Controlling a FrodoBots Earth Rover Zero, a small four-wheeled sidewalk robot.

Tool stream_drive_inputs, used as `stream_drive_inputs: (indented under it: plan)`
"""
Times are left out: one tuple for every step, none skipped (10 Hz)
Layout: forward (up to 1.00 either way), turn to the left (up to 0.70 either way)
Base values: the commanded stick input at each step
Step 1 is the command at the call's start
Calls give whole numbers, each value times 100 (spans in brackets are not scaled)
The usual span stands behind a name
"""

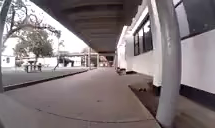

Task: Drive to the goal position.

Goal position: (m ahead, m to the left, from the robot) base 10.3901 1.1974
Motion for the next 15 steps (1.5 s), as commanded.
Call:
stream_drive_inputs:
  plan:
    - [70,0]
    - [70,0]
    - [70,0]
    - [70,0]
    - [70,0]
    - [70,0]
    - [70,0]
    - [70,0]
    - [70,0]
    - [70,0]
    - [70,0]
    - [70,0]
    - [70,0]
    - [70,0]
    - [70,0]
